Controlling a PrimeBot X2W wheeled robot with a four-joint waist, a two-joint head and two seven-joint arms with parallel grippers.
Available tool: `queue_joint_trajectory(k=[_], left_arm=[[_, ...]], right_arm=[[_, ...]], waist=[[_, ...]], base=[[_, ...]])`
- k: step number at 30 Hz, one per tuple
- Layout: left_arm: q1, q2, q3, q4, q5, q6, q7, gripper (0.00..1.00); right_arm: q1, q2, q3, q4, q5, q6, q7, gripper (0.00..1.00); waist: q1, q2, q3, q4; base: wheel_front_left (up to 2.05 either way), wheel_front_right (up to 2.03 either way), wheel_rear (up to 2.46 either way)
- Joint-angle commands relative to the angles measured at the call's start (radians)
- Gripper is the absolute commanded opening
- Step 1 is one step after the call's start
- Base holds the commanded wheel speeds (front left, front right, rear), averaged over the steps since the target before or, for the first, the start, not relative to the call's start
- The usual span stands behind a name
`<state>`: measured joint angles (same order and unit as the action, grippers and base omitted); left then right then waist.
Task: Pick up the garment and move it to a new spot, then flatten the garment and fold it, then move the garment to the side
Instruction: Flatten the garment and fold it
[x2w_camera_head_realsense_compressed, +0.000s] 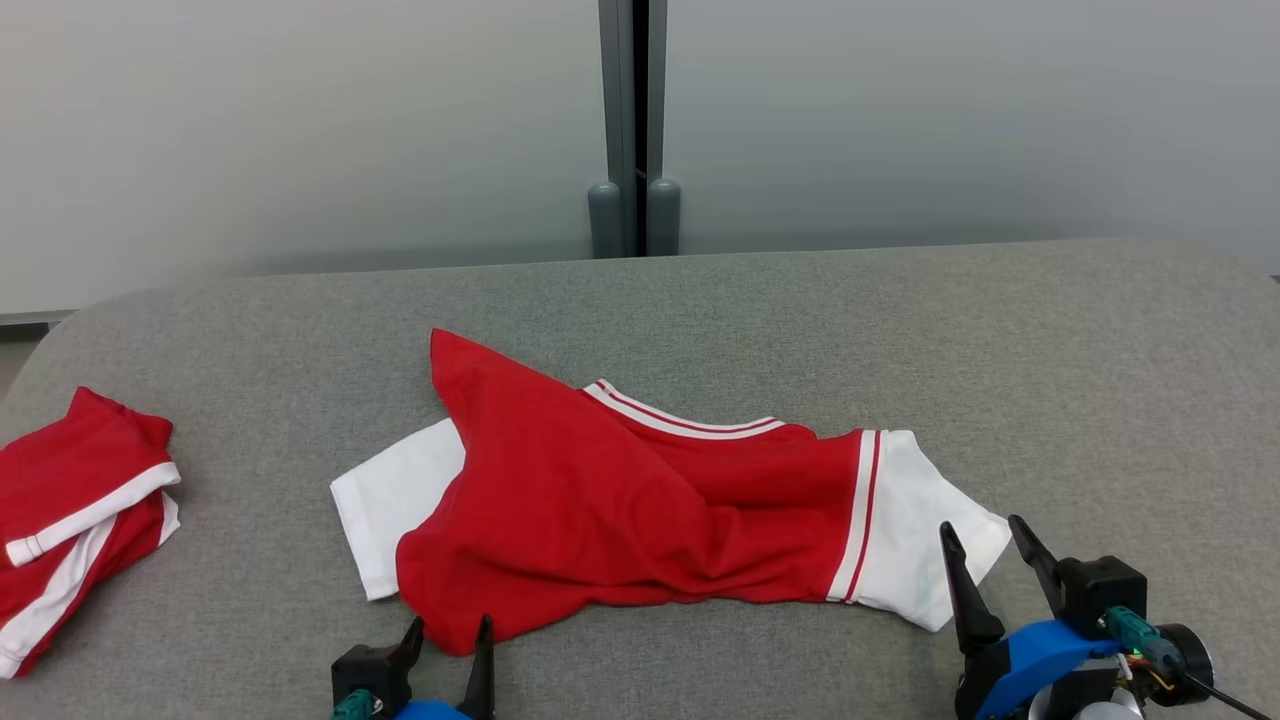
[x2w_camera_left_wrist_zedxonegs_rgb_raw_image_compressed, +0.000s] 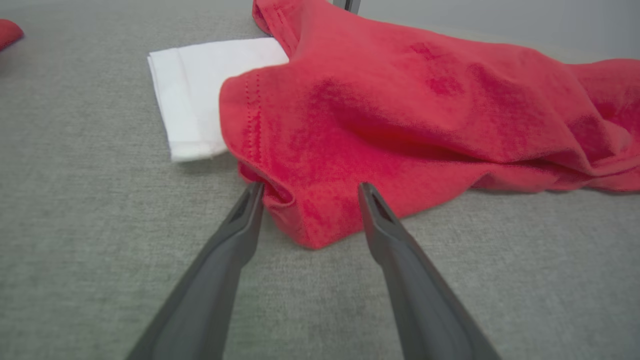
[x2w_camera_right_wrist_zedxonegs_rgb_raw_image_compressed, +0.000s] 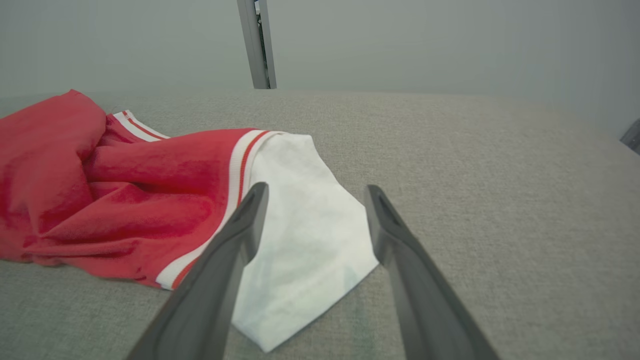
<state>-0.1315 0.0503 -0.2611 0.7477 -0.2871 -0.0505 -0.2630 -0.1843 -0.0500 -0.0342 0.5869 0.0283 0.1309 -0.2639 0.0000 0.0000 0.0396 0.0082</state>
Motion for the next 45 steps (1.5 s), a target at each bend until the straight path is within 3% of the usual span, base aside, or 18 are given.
queue_joint_trajectory(k=[1,3,4,5,7,14,24,32,33,35,39,45], left_arm=[[-0.018,0.000,0.013,0.007,0.004,0.010,-0.003,1.00],[-0.018,0.000,0.021,0.012,0.001,0.012,-0.003,0.95],[-0.016,0.000,0.024,0.015,0.001,0.014,-0.003,0.50],[-0.016,0.000,0.027,0.019,0.001,0.015,-0.003,0.28],[-0.015,0.001,0.031,0.032,-0.003,0.018,-0.003,0.00],[-0.035,0.000,0.044,0.064,0.002,0.021,-0.003,0.00],[-0.065,0.002,0.048,0.052,0.014,0.009,-0.001,0.00],[-0.084,0.004,0.053,0.047,0.025,0.002,0.000,0.00],[-0.086,0.004,0.052,0.047,0.026,0.001,0.000,0.00],[-0.092,0.004,0.048,0.051,0.030,0.000,0.000,0.00],[-0.099,0.006,0.054,0.036,0.044,-0.004,0.000,0.00],[-0.114,0.003,0.082,-0.103,0.078,-0.020,-0.003,0.00]], right_arm=[[-0.007,-0.002,-0.003,0.002,0.001,0.000,-0.001,1.00],[-0.007,-0.002,-0.004,0.003,0.002,0.000,-0.001,1.00],[-0.006,-0.002,-0.005,0.004,0.002,0.000,-0.001,1.00],[-0.006,-0.002,-0.006,0.004,0.003,0.000,-0.001,1.00],[-0.007,-0.002,-0.010,0.006,0.005,0.000,-0.001,1.00],[-0.035,-0.002,-0.049,0.040,-0.008,0.000,0.000,1.00],[-0.158,-0.002,-0.207,0.218,-0.079,0.000,0.000,1.00],[-0.245,-0.001,-0.265,0.388,-0.109,0.000,0.000,1.00],[-0.251,0.000,-0.268,0.410,-0.104,0.000,0.000,0.95],[-0.266,0.001,-0.265,0.433,-0.100,0.000,0.001,0.00],[-0.286,0.000,-0.236,0.421,-0.057,0.000,0.001,0.00],[-0.276,-0.003,-0.177,0.228,0.140,0.000,-0.001,0.00]], waist=[[0.0000,0.0000,0.000,-0.005],[0.0000,0.0000,-0.001,-0.008],[0.0000,0.0000,-0.001,-0.010],[0.0000,0.0000,-0.001,-0.011],[0.0000,0.0000,0.000,-0.011],[0.0000,0.0000,0.023,-0.003],[0.0000,0.0000,0.085,0.028],[0.0000,0.0000,0.115,0.049],[0.0000,0.0000,0.117,0.052],[0.0000,0.0000,0.122,0.058],[0.0000,0.0000,0.124,0.063],[0.0000,0.0000,0.086,0.063]], base=[[0.00,0.00,0.00],[0.00,0.00,0.00],[0.00,0.00,0.00],[0.00,0.00,0.00],[0.00,0.00,0.00],[0.00,0.00,0.00],[0.00,0.00,0.00],[0.00,0.00,0.00],[0.00,0.00,0.00],[0.00,0.00,0.00],[0.00,0.00,0.00],[0.00,0.00,0.00]])
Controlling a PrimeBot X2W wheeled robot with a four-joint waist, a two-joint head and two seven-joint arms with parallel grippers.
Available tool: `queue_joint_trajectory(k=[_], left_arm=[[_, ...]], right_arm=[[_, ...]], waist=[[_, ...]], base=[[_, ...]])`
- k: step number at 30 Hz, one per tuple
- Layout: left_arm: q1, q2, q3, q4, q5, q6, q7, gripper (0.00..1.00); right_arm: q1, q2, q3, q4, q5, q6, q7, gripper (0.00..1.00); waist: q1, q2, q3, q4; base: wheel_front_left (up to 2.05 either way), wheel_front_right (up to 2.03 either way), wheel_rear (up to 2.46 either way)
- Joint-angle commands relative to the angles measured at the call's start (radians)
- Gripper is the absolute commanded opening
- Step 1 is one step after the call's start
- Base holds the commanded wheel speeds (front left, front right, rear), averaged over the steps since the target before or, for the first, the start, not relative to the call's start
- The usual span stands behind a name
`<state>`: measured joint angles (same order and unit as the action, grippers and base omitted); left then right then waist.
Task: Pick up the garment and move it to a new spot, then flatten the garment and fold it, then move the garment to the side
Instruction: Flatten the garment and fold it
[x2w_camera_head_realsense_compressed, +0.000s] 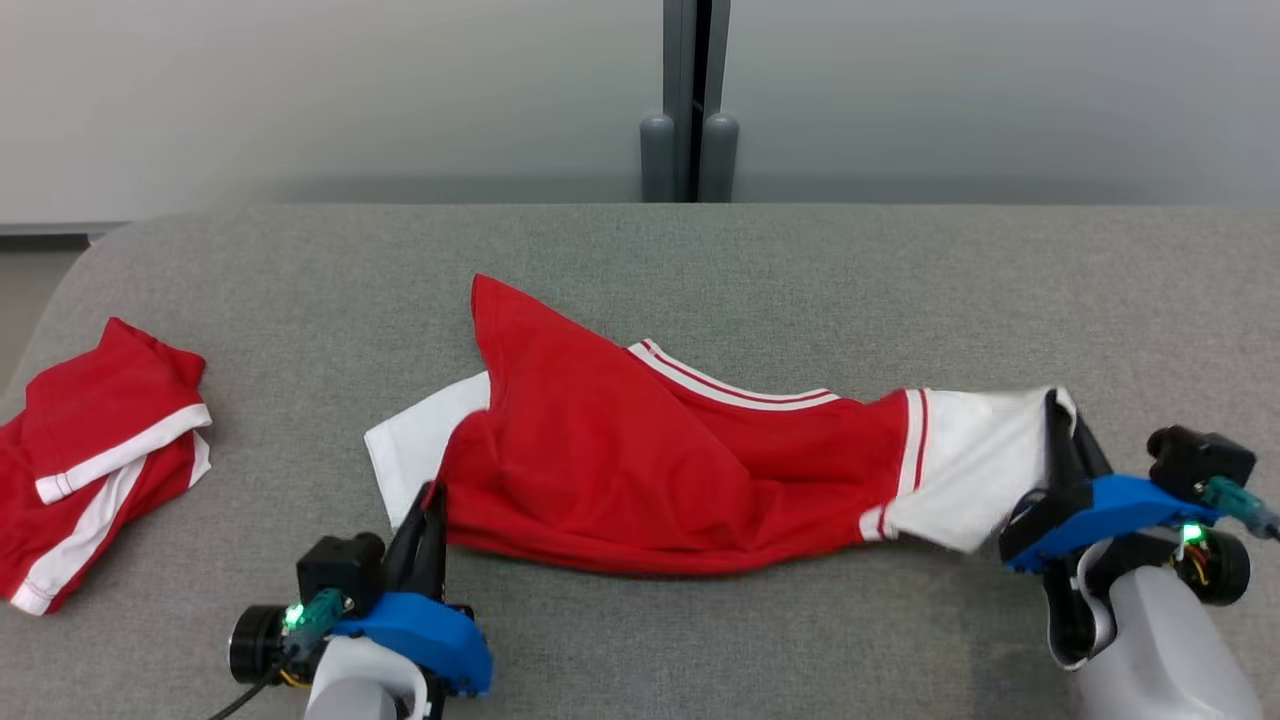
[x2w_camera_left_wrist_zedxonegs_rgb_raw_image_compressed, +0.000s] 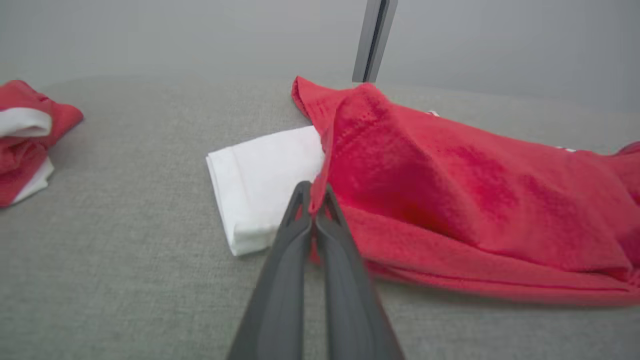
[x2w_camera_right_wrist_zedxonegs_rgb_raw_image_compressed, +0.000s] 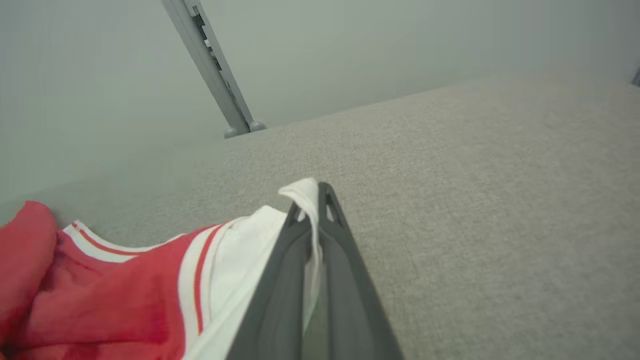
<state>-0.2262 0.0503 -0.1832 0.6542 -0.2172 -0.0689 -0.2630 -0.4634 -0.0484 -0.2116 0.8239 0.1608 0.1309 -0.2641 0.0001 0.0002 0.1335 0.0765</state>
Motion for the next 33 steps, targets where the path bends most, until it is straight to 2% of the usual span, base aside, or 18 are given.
queue_joint_trajectory(k=[1,8,15,17,25,29,33], left_arm=[[-0.025,0.008,0.011,-0.042,0.013,-0.006,-0.003,0.00],[-0.096,0.071,0.070,-0.250,0.038,-0.031,-0.002,0.00],[-0.248,0.163,0.090,-0.346,0.024,-0.051,0.001,0.00],[-0.289,0.174,0.094,-0.375,0.011,-0.052,0.022,0.00],[-0.445,0.217,0.106,-0.463,-0.006,-0.052,0.129,0.00],[-0.527,0.214,0.100,-0.445,-0.020,-0.053,0.165,0.00],[-0.643,0.218,0.089,-0.364,0.001,-0.044,0.149,0.00]], right_arm=[[0.001,-0.004,0.013,-0.046,0.049,0.000,0.000,0.00],[-0.048,-0.036,0.082,-0.263,0.299,0.000,0.000,0.00],[-0.137,-0.114,0.188,-0.400,0.468,0.000,0.009,0.00],[-0.170,-0.130,0.206,-0.445,0.498,0.000,0.027,0.00],[-0.304,-0.164,0.201,-0.540,0.474,0.000,0.122,0.00],[-0.394,-0.146,0.172,-0.496,0.428,0.000,0.142,0.00],[-0.539,-0.137,0.144,-0.409,0.346,0.000,0.091,0.00]], waist=[[-0.0001,-0.0002,-0.017,-0.007],[-0.0001,-0.0002,-0.103,-0.024],[-0.0001,-0.0002,-0.156,-0.050],[-0.0001,-0.0002,-0.160,-0.061],[-0.0001,-0.0002,-0.097,-0.086],[-0.0001,-0.0002,-0.007,-0.086],[-0.0001,-0.0002,0.094,-0.084]], base=[[0.00,0.00,0.00],[0.00,0.00,0.00],[0.00,0.00,0.00],[0.00,0.00,0.00],[0.00,0.00,0.00],[0.00,0.00,0.00],[0.00,0.00,0.00]])
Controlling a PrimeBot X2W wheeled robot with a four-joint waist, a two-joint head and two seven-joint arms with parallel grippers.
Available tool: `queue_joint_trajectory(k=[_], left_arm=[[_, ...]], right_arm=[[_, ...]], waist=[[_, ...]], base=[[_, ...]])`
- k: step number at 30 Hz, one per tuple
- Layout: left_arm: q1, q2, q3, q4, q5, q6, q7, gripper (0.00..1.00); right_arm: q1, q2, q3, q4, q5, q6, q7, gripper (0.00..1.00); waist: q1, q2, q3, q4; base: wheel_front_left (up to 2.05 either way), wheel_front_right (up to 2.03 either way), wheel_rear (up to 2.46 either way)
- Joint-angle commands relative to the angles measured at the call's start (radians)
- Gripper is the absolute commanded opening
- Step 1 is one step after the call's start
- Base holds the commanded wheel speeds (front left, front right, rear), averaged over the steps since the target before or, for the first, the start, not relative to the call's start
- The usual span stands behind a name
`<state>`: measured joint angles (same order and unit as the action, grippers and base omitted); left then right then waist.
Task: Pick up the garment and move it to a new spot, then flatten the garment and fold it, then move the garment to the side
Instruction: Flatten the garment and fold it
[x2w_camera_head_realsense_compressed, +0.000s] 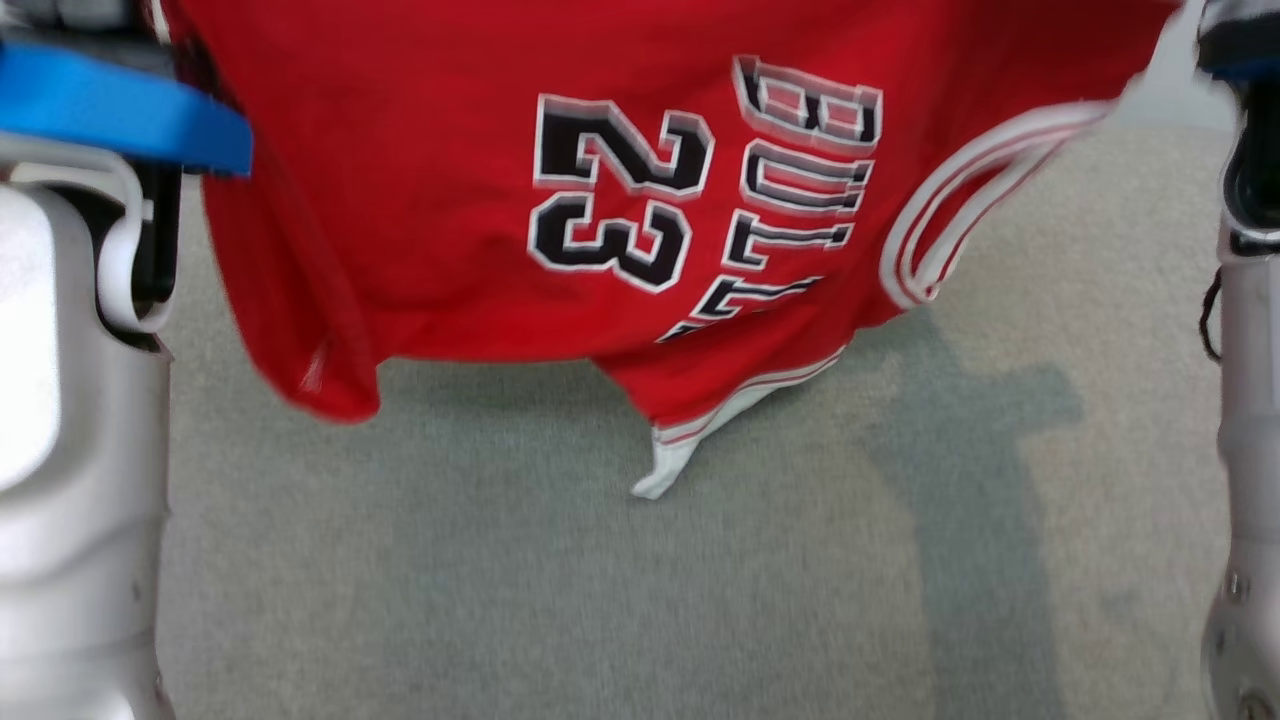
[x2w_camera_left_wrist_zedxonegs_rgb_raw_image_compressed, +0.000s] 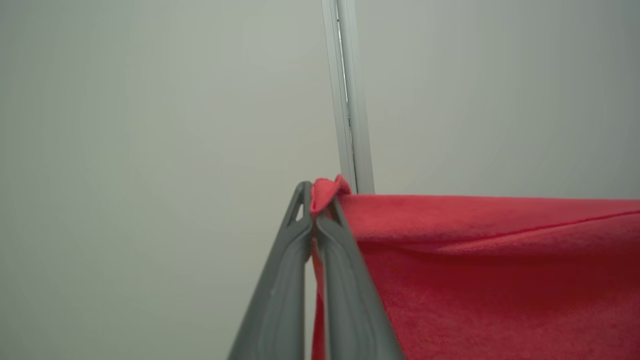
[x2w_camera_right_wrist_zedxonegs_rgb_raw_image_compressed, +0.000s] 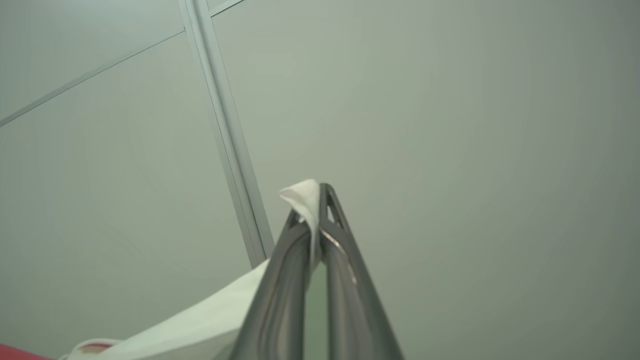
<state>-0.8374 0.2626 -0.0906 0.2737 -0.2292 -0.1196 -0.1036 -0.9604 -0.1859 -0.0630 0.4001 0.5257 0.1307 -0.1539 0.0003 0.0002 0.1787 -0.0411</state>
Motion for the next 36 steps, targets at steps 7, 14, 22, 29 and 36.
queue_joint_trajectory(k=[7,14,22,29,36], left_arm=[[-0.280,-0.008,0.044,0.193,0.006,0.040,-0.142,0.00],[-0.287,-0.028,0.114,0.228,-0.003,0.047,-0.161,0.00],[0.049,-0.118,0.213,0.291,-0.023,0.040,-0.162,0.00],[0.325,-0.186,0.263,0.398,-0.038,0.031,-0.163,0.00],[0.514,-0.206,0.248,0.535,-0.082,0.038,-0.163,0.00]], right_arm=[[-0.336,0.010,-0.091,0.100,-0.184,0.000,-0.111,0.00],[-0.302,0.037,-0.221,-0.086,-0.229,-0.001,-0.112,0.00],[0.098,0.080,-0.213,-0.028,-0.145,-0.001,-0.113,0.00],[0.391,0.103,-0.153,0.097,-0.077,-0.001,-0.113,0.00],[0.592,0.103,-0.082,0.230,-0.014,-0.001,-0.113,0.00]], waist=[[-0.0003,-0.0002,0.170,0.024],[-0.0003,-0.0002,0.209,0.012],[-0.0003,-0.0002,0.177,-0.004],[-0.0003,-0.0002,0.135,-0.005],[-0.0003,-0.0002,0.040,0.008]], base=[[0.00,0.00,0.00],[0.00,0.00,0.00],[0.00,0.00,0.00],[0.00,0.00,0.00],[0.00,0.00,0.00]])
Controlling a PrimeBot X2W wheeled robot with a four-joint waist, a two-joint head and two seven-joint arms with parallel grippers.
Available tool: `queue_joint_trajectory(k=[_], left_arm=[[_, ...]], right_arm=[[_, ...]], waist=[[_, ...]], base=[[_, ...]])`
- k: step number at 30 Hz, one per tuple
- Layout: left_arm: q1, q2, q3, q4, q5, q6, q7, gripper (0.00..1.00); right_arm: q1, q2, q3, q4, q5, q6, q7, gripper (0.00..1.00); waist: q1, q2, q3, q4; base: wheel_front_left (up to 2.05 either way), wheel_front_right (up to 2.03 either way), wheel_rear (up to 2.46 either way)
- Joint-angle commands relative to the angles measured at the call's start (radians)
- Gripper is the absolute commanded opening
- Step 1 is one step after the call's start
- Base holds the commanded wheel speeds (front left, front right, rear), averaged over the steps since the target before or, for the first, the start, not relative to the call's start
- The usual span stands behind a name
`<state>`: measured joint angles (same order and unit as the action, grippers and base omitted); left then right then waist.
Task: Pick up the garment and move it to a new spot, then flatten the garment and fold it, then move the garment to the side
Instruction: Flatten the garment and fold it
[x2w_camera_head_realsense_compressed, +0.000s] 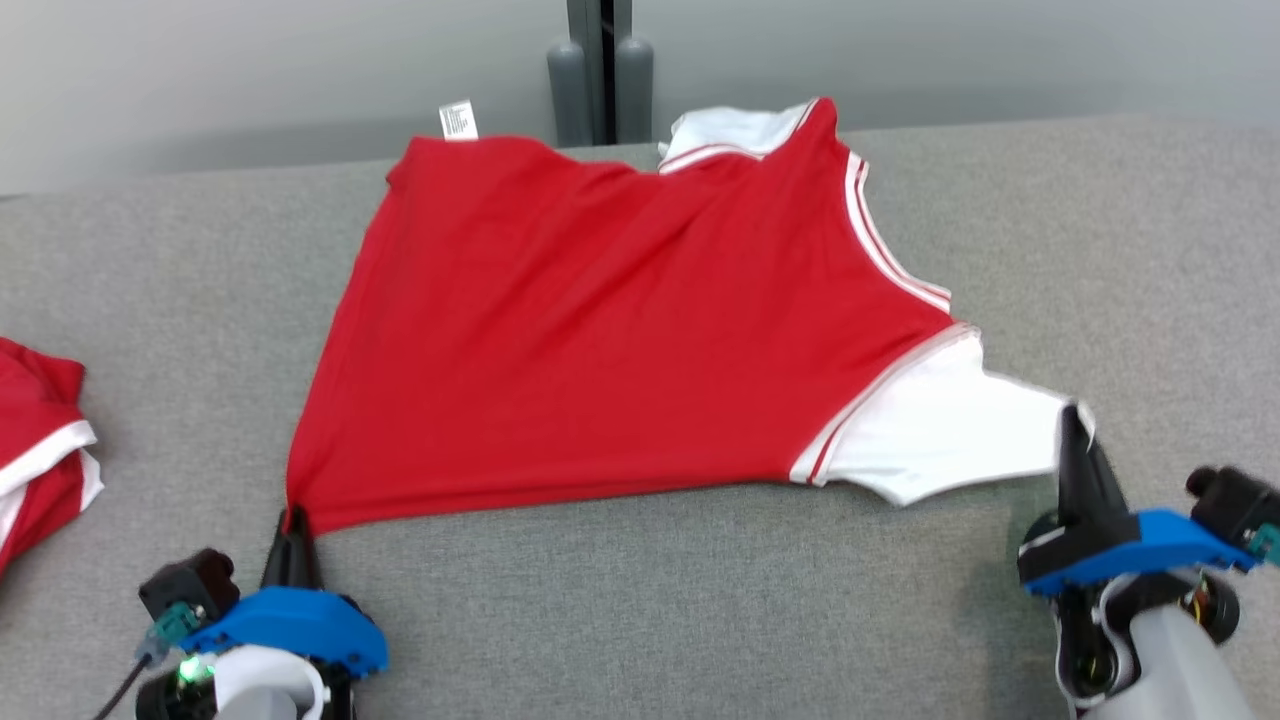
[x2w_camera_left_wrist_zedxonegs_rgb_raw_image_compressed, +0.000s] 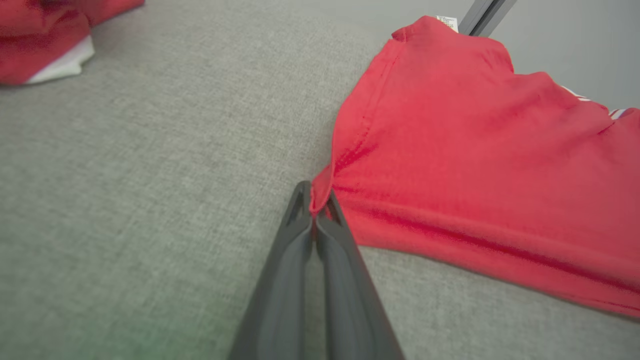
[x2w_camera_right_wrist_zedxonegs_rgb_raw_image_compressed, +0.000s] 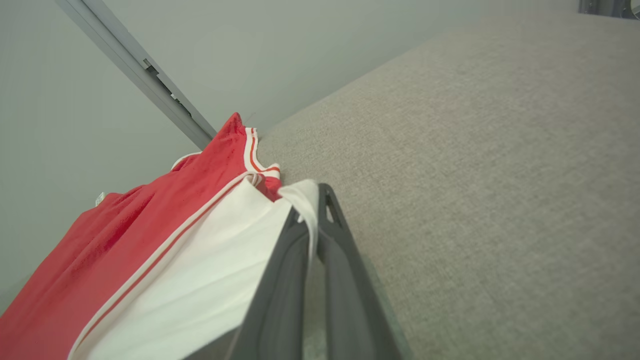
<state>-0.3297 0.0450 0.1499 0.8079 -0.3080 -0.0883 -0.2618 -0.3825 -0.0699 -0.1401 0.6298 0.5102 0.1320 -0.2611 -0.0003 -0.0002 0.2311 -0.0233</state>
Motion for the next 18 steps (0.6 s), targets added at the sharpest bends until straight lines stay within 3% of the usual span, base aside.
queue_joint_trajectory(k=[1,18], left_arm=[[0.025,0.011,-0.004,0.017,-0.019,0.011,-0.004,0.00],[0.297,0.009,-0.171,0.048,-0.129,0.069,-0.001,0.00]], right_arm=[[0.033,-0.017,0.005,0.013,0.003,-0.002,-0.006,0.00],[0.318,-0.016,0.051,0.070,0.059,-0.002,-0.005,0.00]], waist=[[0.0003,0.0002,-0.027,-0.009],[0.0003,0.0002,-0.246,0.016]], base=[[0.00,0.00,0.00],[0.00,0.00,0.00]])
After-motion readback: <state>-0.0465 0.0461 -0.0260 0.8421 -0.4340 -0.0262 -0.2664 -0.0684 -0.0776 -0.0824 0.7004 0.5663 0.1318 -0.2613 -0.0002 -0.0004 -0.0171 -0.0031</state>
